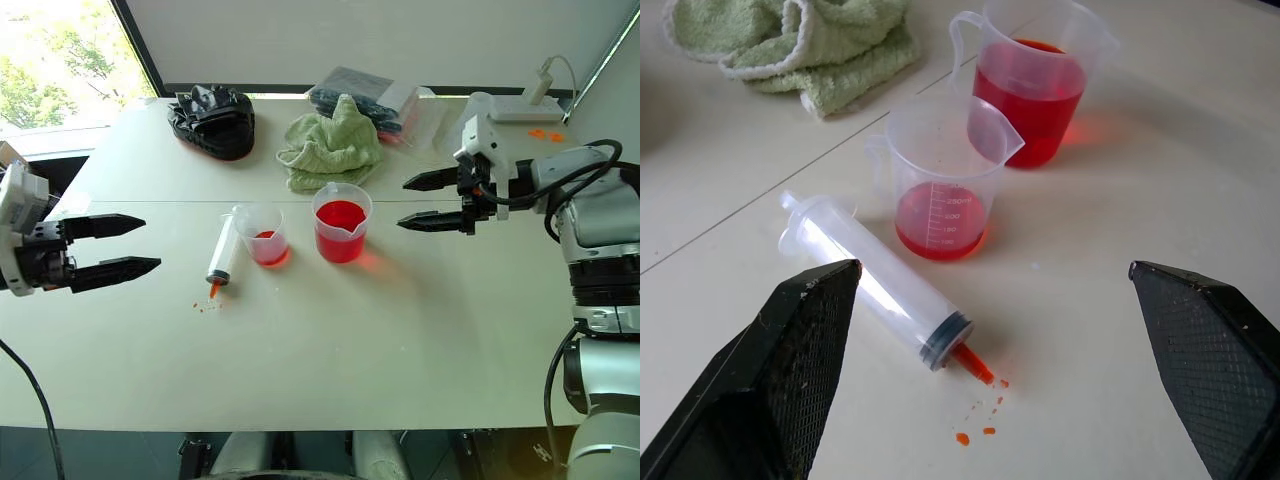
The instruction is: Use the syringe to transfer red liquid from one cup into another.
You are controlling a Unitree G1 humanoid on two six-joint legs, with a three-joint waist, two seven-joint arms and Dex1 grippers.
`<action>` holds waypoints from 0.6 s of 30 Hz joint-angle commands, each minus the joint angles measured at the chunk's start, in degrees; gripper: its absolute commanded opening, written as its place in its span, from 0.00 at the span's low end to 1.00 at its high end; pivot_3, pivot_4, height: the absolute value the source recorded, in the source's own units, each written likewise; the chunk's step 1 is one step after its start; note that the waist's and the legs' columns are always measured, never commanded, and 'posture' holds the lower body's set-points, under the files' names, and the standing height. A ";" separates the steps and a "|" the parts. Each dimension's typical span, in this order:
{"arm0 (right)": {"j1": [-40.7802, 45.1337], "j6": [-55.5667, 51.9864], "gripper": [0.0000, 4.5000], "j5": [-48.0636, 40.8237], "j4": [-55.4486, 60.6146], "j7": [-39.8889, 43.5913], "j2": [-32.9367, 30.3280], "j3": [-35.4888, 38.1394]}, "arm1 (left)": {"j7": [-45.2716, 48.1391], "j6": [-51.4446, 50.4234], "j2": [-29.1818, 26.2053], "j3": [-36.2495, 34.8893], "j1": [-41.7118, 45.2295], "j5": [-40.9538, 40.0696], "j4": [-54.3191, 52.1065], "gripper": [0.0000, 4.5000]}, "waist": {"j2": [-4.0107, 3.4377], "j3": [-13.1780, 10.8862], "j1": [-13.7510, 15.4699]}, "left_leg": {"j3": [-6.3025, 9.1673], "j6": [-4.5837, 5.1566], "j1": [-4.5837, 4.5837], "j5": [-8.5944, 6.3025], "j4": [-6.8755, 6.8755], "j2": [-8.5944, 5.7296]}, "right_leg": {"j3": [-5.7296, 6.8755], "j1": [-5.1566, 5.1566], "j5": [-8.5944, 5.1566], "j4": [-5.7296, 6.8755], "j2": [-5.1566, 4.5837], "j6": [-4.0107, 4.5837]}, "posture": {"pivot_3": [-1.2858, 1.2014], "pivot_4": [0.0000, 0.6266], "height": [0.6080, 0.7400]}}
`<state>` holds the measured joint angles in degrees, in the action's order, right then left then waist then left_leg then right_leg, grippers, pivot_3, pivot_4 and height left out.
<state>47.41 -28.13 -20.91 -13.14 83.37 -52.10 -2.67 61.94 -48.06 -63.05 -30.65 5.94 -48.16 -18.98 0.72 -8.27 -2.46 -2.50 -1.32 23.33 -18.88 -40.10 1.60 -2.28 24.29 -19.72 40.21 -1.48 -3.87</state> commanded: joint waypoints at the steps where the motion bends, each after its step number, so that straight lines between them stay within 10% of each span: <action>1: 0.74 0.18 0.85 -0.46 1.71 0.02 -0.57 1.13 | 0.58 1.07 -0.82 -1.68 0.69 -0.08 -0.44 1.00 | 0.00 0.00 -0.01 | 0.00 0.00 0.00 0.00 0.00 0.00 | 0.00 0.00 0.00 0.00 0.00 0.00 | 0.52 0.24 1.00; 18: -0.29 -0.70 0.85 -1.08 3.13 -0.99 -0.36 1.43 | 0.17 0.79 -0.90 -1.47 0.50 0.61 -0.19 1.00 | 0.00 0.00 0.01 | 0.00 0.00 0.00 0.00 0.00 0.00 | 0.00 0.00 0.00 0.00 0.00 0.00 | 0.52 0.24 1.00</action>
<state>46.97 -28.86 -21.07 -11.50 82.46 -52.10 -2.68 61.88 -47.92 -63.05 -30.59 6.38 -47.70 -18.84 0.72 -8.27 -2.46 -2.50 -1.31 23.33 -18.88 -40.10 1.60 -2.28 24.28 -19.72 40.21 -1.48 -3.87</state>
